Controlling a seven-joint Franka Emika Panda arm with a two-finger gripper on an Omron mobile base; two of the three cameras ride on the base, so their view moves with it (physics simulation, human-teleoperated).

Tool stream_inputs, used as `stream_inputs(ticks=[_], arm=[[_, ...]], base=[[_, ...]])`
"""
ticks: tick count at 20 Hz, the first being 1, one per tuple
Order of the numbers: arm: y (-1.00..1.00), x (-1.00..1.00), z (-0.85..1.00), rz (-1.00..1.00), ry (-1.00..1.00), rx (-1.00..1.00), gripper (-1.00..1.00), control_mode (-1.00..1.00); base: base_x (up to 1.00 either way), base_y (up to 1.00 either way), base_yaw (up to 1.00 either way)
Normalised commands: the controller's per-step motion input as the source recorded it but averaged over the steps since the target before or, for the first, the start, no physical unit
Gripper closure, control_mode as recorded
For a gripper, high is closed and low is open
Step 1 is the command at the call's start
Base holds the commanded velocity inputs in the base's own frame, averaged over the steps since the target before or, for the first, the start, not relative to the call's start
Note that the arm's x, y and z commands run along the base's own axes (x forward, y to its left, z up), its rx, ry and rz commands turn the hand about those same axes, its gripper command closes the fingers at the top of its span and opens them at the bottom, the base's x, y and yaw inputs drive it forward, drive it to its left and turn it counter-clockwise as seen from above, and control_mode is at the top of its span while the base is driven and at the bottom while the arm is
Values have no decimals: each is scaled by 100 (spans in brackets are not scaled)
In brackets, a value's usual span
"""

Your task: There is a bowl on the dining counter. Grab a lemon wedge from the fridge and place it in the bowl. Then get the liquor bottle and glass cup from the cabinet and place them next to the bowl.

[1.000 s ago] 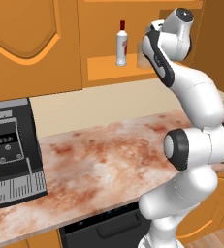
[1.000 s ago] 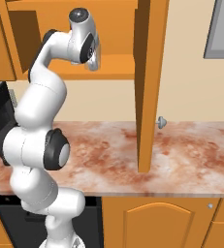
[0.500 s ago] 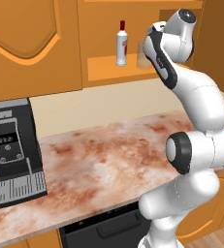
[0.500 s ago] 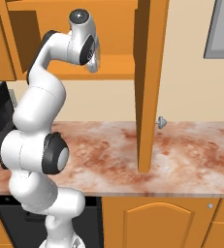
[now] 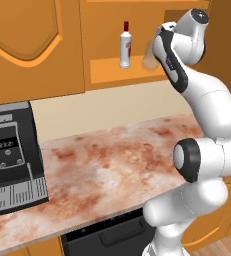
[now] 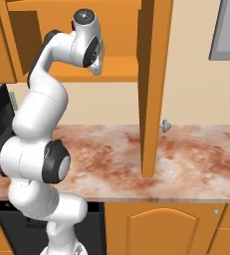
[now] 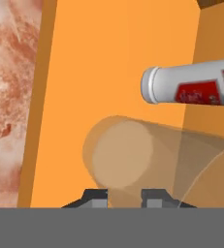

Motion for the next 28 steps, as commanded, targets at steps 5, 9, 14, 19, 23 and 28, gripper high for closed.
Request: stream_inputs(ticks=[5, 9, 14, 19, 23, 28], arm=[[0, -62, 0, 0, -9, 3, 100, -100], [12, -90, 0, 0, -11, 0, 100, -100], [23, -92, 0, 0, -5, 0, 100, -100], [32, -75, -1, 0, 0, 0, 100, -100], [45, -44, -25, 1, 7, -5, 100, -100], [18, -45, -30, 5, 8, 0, 100, -100]], base=[[0, 0, 0], [0, 0, 0], [0, 0, 0], [0, 0, 0], [0, 0, 0], [0, 0, 0]])
